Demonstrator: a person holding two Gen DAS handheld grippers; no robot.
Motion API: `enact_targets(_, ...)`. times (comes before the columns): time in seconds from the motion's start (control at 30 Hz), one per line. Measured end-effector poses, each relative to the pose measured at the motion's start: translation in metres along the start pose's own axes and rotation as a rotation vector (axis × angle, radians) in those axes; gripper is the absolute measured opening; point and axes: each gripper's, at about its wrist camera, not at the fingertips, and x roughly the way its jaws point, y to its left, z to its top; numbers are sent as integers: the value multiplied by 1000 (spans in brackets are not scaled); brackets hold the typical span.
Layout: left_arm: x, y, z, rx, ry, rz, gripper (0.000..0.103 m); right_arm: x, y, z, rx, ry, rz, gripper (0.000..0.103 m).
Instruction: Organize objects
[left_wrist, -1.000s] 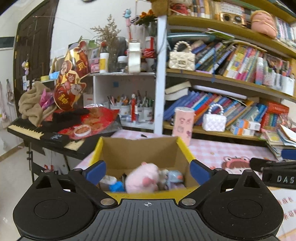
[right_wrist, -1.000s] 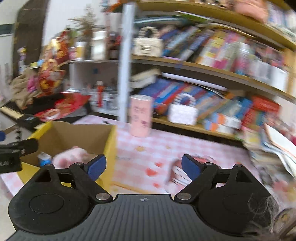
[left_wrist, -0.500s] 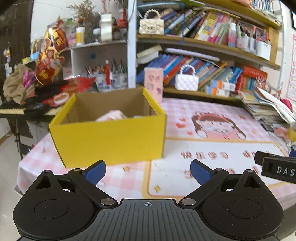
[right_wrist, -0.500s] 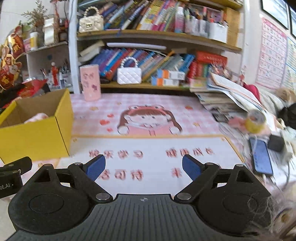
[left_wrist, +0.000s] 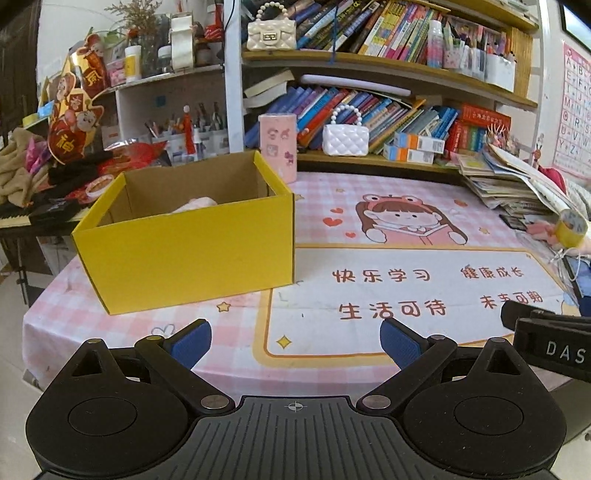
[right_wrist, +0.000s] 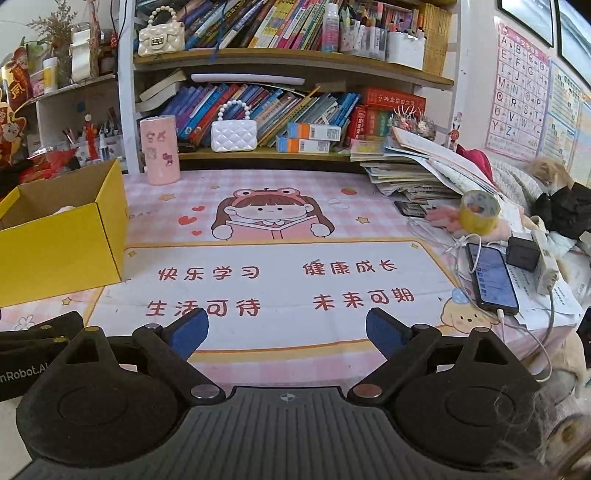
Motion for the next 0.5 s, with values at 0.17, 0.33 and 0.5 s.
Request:
enact_targets(0.17, 0, -1, -1, 2, 7, 8, 99, 0, 1, -2, 3, 23, -5, 92)
enact_targets(0.33, 1, -5, -1, 14, 12, 13, 100, -1, 0, -3, 1, 23, -9, 92)
enact_targets(0.5, 2, -9, -1, 16, 22, 11, 101, -1, 1, -3, 1, 23, -9, 99)
